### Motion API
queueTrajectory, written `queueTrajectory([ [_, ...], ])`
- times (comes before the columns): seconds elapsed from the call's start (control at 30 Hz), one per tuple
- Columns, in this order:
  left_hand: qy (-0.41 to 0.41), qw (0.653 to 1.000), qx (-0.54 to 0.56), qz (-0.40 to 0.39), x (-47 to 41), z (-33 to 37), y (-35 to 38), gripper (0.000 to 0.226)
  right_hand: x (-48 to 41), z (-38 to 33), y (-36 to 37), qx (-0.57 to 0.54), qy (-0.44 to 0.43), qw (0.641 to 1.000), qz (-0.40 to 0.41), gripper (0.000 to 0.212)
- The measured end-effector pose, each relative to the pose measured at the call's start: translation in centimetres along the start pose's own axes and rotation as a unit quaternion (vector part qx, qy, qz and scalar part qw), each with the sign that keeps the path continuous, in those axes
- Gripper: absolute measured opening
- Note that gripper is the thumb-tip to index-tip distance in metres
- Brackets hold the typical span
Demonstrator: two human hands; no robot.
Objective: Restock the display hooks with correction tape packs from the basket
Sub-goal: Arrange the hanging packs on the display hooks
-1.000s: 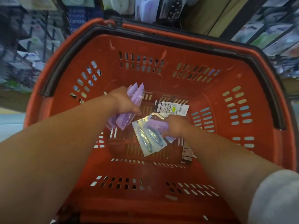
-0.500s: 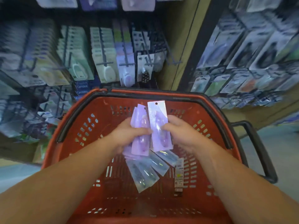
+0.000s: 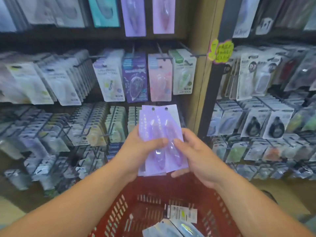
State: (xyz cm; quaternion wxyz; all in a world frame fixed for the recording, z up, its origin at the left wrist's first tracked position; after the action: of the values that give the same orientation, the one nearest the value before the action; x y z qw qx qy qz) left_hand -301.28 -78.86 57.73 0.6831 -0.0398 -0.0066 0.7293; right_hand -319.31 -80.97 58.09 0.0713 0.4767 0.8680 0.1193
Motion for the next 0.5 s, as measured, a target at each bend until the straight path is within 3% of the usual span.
queueTrajectory([
  [0.2,0.095,0.993,-0.024,0.067,-0.3,8.0,-3.7,0.051,-3.4,-7.5,4.0,0.040,-0.087,0.993,-0.065,0.025],
  [0.3,0.128,0.987,-0.035,0.091,-0.4,10.8,-6.1,0.042,-4.9,-9.9,5.9,0.026,-0.128,0.990,-0.058,0.022],
  [0.5,0.131,0.983,-0.024,0.126,-1.2,14.9,-12.0,0.052,-9.1,-15.0,9.1,0.023,-0.220,0.975,-0.010,0.022],
])
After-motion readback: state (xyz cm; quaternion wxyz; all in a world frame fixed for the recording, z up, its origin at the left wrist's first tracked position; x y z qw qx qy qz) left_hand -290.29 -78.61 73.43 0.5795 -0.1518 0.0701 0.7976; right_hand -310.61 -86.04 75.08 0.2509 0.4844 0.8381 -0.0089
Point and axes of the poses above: each hand's wrist, its own x-axis away from the middle knuckle, its own y-axis out of the palm, z = x × y, the point moved 2 cm from there along -x, towards the middle knuckle, and after that the axes turned 13 degrees about -x, right-handed, at the moved point
